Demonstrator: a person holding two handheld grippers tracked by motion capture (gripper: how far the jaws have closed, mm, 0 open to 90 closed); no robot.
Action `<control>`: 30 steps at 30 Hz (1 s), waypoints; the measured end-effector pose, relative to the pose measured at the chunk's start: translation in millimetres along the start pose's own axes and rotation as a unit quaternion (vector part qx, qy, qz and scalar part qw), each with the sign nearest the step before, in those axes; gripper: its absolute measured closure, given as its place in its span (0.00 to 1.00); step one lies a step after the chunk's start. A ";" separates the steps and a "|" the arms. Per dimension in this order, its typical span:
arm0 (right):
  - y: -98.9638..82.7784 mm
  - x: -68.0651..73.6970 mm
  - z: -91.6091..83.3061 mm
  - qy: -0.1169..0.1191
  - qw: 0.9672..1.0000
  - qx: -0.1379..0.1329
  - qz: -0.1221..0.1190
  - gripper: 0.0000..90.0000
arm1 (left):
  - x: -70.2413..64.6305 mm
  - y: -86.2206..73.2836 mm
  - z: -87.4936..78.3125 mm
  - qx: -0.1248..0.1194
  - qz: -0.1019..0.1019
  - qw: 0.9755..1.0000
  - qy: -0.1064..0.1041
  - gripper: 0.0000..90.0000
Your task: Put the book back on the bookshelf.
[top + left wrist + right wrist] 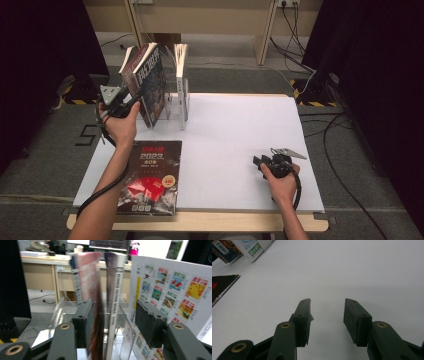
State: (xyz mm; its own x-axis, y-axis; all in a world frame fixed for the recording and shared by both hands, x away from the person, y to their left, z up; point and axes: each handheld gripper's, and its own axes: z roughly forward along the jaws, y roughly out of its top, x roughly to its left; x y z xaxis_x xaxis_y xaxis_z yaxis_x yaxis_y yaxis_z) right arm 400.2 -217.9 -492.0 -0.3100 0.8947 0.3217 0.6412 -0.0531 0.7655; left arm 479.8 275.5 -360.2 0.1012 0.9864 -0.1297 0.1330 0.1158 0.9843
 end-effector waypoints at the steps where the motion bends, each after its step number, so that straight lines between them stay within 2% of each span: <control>1: 0.1 -0.3 0.1 0.000 1.000 -0.001 -0.002 0.64 | 2.0 -0.3 -2.0 -0.003 -0.003 1.000 0.003 0.51; 4: 0.1 0.3 0.2 0.000 1.000 0.000 0.001 0.64 | 10.7 -0.4 1.8 0.006 -0.019 1.000 0.003 0.45; 6: 0.2 -0.2 0.6 0.000 1.000 0.000 -0.006 0.64 | 18.2 0.2 10.7 0.017 -0.026 1.000 0.003 0.41; 10: -0.1 0.3 1.1 0.003 1.000 0.002 0.000 0.64 | 28.4 1.0 32.3 0.036 -0.049 0.998 -0.025 0.35; 13: -0.3 -1.4 1.2 0.001 1.000 0.002 -0.004 0.64 | 32.9 2.8 45.2 0.049 -0.051 0.997 -0.017 0.36; 16: -0.5 -1.0 0.9 0.003 1.000 0.004 0.005 0.63 | 33.6 4.1 57.4 0.066 -0.042 0.997 -0.021 0.46; 18: -0.6 -2.4 1.1 0.003 1.000 0.005 0.003 0.63 | 31.1 3.0 62.6 0.072 -0.030 0.997 -0.023 0.54; 19: -0.6 -2.9 1.2 0.003 1.000 0.004 0.001 0.63 | 29.8 2.4 64.8 0.074 -0.032 0.996 -0.029 0.58; 23: -0.4 -3.7 0.3 0.004 1.000 0.005 0.000 0.63 | 25.2 -2.0 71.1 0.084 -0.025 0.996 -0.026 0.63; 27: -0.7 -3.2 -0.4 0.003 1.000 0.005 0.009 0.63 | 25.5 -4.4 74.4 0.088 -0.033 0.995 -0.018 0.74; 28: -0.7 -3.5 -0.2 0.003 1.000 0.005 0.009 0.63 | 25.7 -4.2 74.5 0.088 -0.035 0.995 -0.020 0.78; 29: -0.5 -5.7 0.6 0.003 1.000 0.002 -0.004 0.63 | 25.2 -3.6 74.6 0.090 -0.037 0.995 -0.023 0.80; 30: -0.7 -4.8 0.6 0.002 1.000 0.003 0.000 0.63 | 23.8 -2.8 74.7 0.091 -0.033 0.995 -0.025 0.82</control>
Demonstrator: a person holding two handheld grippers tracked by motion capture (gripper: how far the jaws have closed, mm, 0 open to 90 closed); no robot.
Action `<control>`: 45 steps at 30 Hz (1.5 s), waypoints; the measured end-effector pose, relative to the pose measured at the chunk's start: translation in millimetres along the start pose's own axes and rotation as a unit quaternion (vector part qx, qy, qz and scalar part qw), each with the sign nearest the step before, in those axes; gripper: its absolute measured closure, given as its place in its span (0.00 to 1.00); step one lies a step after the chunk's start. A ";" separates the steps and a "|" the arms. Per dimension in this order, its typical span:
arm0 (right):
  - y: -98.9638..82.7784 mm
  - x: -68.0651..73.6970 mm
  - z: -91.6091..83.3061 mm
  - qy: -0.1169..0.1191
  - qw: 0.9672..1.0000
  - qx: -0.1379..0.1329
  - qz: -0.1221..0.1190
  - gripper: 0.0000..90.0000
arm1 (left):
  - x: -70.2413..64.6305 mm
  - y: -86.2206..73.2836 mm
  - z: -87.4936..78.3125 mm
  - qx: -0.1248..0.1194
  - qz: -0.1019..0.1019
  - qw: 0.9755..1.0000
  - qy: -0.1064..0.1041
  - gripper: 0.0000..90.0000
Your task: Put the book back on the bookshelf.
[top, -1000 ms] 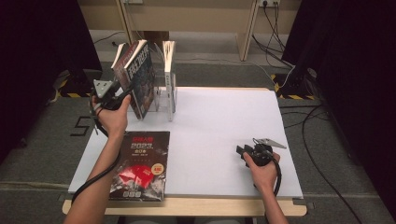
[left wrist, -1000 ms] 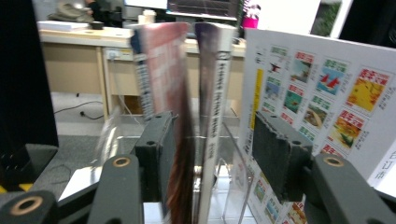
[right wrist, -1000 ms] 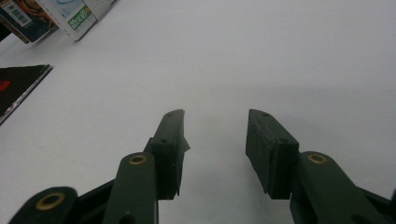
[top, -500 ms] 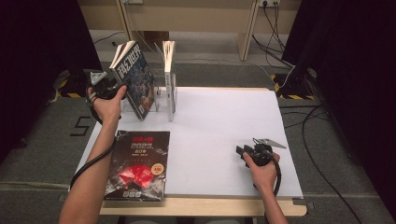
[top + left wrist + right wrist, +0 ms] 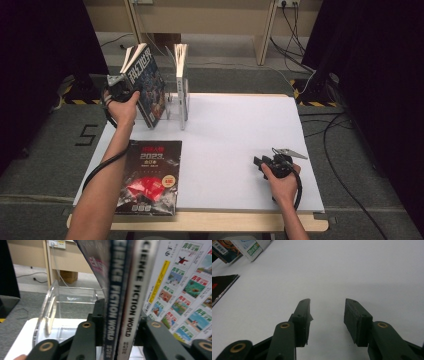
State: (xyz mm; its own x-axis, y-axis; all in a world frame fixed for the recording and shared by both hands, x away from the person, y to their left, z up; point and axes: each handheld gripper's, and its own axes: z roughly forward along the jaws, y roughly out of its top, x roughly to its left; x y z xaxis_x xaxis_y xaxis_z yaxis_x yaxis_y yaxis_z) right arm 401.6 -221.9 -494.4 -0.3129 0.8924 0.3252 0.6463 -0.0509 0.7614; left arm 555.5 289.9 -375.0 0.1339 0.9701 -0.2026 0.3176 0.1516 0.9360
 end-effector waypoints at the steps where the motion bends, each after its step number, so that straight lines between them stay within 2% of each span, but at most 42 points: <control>1: 0.0 0.7 0.2 0.001 1.000 0.001 0.002 0.63 | -2.7 0.6 0.0 0.003 0.002 1.000 -0.001 0.83; 4: 0.3 2.6 0.9 0.002 1.000 0.003 0.007 0.63 | -8.3 1.5 0.5 0.005 -0.007 1.000 -0.002 0.83; 5: 0.6 2.0 1.1 0.000 1.000 0.001 -0.001 0.63 | -10.8 1.3 1.0 0.005 -0.009 1.000 -0.001 0.83; 9: 0.2 3.4 2.6 0.002 1.000 0.004 0.003 0.63 | -23.5 -0.3 4.4 0.007 0.003 1.000 -0.014 0.84; 11: 0.1 3.2 3.0 0.003 1.000 0.006 0.001 0.63 | -31.2 -1.1 5.5 0.007 0.015 1.000 -0.016 0.84; 12: 0.1 3.2 3.0 0.003 1.000 0.006 0.000 0.63 | -36.4 -1.0 5.8 0.008 0.032 0.999 -0.014 0.83; 14: 0.1 3.0 2.8 0.003 1.000 0.006 0.000 0.63 | -43.6 -1.0 6.4 0.009 0.048 0.999 -0.014 0.83; 17: -0.1 2.6 2.0 0.003 1.000 0.006 0.003 0.63 | -54.9 -4.3 7.7 0.010 0.054 0.998 -0.026 0.83; 19: -0.4 2.4 1.5 0.002 1.000 0.006 0.008 0.63 | -61.7 -5.9 7.4 0.011 0.071 0.997 -0.024 0.80; 20: -0.3 1.0 1.4 0.001 1.000 0.005 0.001 0.63 | -63.6 -6.6 7.4 0.009 0.071 0.997 -0.022 0.79; 24: -0.3 1.7 0.7 0.001 1.000 0.005 0.004 0.63 | -64.5 -8.4 7.0 0.005 0.056 0.998 -0.025 0.75; 30: -0.3 2.2 1.8 0.002 1.000 0.006 0.001 0.63 | -64.0 -10.0 6.1 -0.006 0.056 0.998 -0.038 0.67; 34: -0.1 3.1 1.4 0.003 1.000 0.007 0.005 0.63 | -64.5 -9.1 5.6 -0.009 0.062 0.997 -0.037 0.63; 36: -0.1 1.9 1.4 0.001 1.000 0.004 0.000 0.63 | -63.1 -7.2 7.2 -0.006 0.071 0.997 -0.032 0.66; 37: -0.3 2.4 1.1 0.001 1.000 0.007 0.006 0.63 | -62.7 -6.5 7.7 -0.005 0.073 0.997 -0.031 0.69; 39: -0.3 1.9 1.0 0.001 1.000 0.006 0.004 0.62 | -63.3 -3.6 8.8 0.002 0.091 0.996 -0.025 0.73; 40: -0.4 2.9 1.0 0.003 1.000 0.009 0.011 0.62 | -64.4 -2.0 8.4 0.005 0.110 0.994 -0.018 0.75; 42: -0.3 2.3 1.4 0.002 1.000 0.006 0.006 0.62 | -65.2 -0.5 8.2 0.007 0.143 0.990 -0.013 0.83; 43: -0.2 1.7 1.7 0.003 1.000 0.006 0.002 0.62 | -64.8 -0.4 8.1 0.008 0.146 0.989 -0.015 0.83; 45: -0.4 2.0 1.8 0.003 1.000 0.007 0.002 0.62 | -64.2 -1.8 7.6 0.005 0.136 0.991 -0.017 0.83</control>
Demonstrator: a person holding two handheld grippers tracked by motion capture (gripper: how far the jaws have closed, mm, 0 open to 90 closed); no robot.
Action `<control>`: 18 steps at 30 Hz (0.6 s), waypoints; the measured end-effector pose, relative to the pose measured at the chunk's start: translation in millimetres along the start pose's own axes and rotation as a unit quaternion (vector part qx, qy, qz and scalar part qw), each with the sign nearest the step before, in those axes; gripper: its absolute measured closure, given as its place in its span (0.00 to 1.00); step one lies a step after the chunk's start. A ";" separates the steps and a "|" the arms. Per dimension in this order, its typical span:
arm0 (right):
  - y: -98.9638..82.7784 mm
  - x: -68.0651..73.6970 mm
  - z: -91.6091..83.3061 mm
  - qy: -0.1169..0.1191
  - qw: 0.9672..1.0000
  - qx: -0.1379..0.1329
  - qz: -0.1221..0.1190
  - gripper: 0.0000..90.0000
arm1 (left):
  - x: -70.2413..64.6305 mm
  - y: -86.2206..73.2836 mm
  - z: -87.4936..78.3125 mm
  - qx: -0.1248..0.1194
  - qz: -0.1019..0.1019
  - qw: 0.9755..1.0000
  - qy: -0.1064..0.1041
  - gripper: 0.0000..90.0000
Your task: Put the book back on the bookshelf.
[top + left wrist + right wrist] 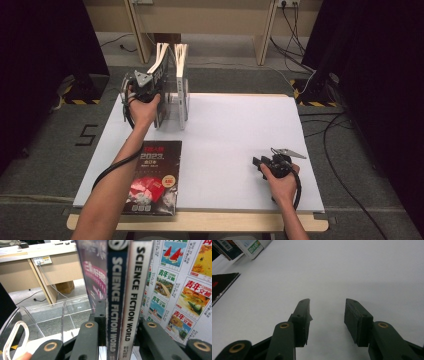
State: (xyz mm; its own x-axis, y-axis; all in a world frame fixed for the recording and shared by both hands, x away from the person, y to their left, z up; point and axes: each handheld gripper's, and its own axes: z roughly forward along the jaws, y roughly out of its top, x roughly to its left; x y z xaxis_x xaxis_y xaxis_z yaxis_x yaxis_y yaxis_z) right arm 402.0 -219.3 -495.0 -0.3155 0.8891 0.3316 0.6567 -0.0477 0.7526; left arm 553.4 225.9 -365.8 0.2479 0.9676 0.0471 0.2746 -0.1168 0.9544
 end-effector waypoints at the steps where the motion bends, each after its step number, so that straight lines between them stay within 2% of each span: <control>1: -0.1 0.1 0.2 0.000 1.000 0.001 0.001 0.62 | -1.1 -1.7 -0.7 -0.003 -0.004 1.000 0.002 0.83; 3: 0.1 -0.4 0.8 0.000 1.000 0.001 -0.002 0.62 | -3.0 -3.1 -0.8 -0.006 -0.002 1.000 -0.002 0.82; 7: 0.0 1.2 0.7 0.000 1.000 0.002 0.000 0.62 | -3.0 -4.8 -0.6 -0.013 -0.014 1.000 -0.011 0.79; 11: -0.5 1.3 0.8 0.000 1.000 0.004 0.006 0.62 | -2.2 -7.8 -1.2 -0.018 -0.024 0.999 -0.031 0.71; 18: -0.2 1.7 1.1 0.000 1.000 0.002 0.000 0.62 | -2.2 -10.7 -2.6 -0.021 -0.032 0.998 -0.041 0.59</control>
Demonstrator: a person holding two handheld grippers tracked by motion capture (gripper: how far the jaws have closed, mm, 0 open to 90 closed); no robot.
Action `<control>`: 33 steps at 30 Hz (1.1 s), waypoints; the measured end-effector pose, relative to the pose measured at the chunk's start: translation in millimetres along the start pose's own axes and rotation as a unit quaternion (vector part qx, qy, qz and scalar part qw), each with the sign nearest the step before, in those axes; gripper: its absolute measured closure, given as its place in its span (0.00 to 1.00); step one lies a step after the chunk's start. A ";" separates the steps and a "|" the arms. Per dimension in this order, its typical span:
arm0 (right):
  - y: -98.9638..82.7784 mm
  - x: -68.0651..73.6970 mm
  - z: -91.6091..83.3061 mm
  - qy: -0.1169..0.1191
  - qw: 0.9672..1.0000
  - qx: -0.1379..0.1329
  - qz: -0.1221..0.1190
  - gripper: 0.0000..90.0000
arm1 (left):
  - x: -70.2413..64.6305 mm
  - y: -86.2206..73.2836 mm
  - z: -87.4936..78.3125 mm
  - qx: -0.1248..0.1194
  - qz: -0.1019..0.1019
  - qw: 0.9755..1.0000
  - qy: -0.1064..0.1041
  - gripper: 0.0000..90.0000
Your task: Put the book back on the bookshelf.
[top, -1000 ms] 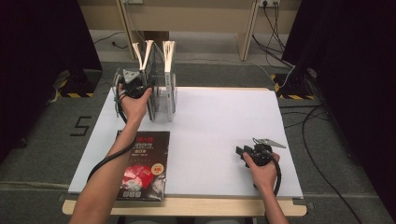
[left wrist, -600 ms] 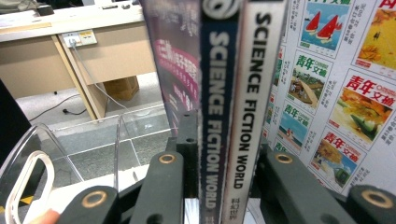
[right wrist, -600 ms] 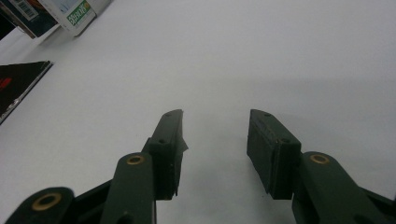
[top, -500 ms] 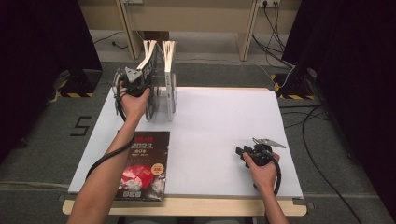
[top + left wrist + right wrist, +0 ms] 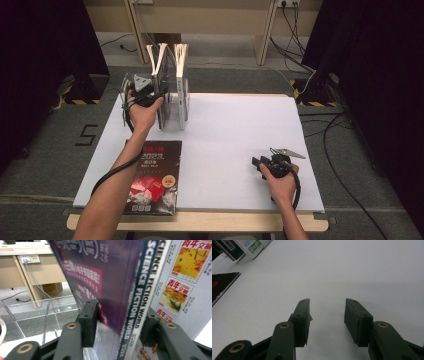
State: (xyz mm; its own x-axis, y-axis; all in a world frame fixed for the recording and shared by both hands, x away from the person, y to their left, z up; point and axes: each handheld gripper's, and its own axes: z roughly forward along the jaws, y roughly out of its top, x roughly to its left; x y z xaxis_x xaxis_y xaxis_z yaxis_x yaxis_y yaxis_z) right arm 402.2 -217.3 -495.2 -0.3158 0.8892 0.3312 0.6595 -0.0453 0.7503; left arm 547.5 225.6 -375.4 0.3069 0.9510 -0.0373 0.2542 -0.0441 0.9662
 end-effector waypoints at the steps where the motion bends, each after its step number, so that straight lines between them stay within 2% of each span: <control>1: 0.0 -0.1 -0.1 0.000 1.000 0.000 0.000 0.62 | 0.0 0.0 -0.1 0.001 -0.001 1.000 -0.002 0.57; 3: -0.1 -0.2 -0.3 0.000 1.000 -0.001 0.000 0.62 | 0.5 0.0 -0.4 0.000 -0.009 1.000 -0.006 0.55; 8: -0.1 0.3 -0.8 0.001 1.000 0.000 0.004 0.62 | 3.4 -1.2 0.1 0.004 -0.014 1.000 -0.003 0.53; 22: -0.1 0.0 -0.8 0.001 1.000 -0.001 0.001 0.62 | 4.0 0.3 -2.0 0.004 -0.019 1.000 -0.004 0.50; 27: -0.6 0.6 -0.6 0.000 1.000 0.000 0.007 0.62 | 2.6 -2.6 -4.1 0.004 -0.022 1.000 -0.004 0.49; 33: -0.2 0.4 -0.9 0.001 1.000 -0.002 0.001 0.62 | 3.1 -6.0 -5.8 0.007 -0.021 1.000 -0.004 0.48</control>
State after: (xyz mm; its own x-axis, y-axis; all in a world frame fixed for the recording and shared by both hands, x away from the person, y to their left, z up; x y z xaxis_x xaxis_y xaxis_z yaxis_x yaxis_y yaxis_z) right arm 401.3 -217.4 -494.7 -0.3156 0.8882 0.3338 0.6579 -0.0486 0.7515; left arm 541.6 230.6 -379.8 0.3030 0.9496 -0.0804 0.2802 -0.0081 0.9599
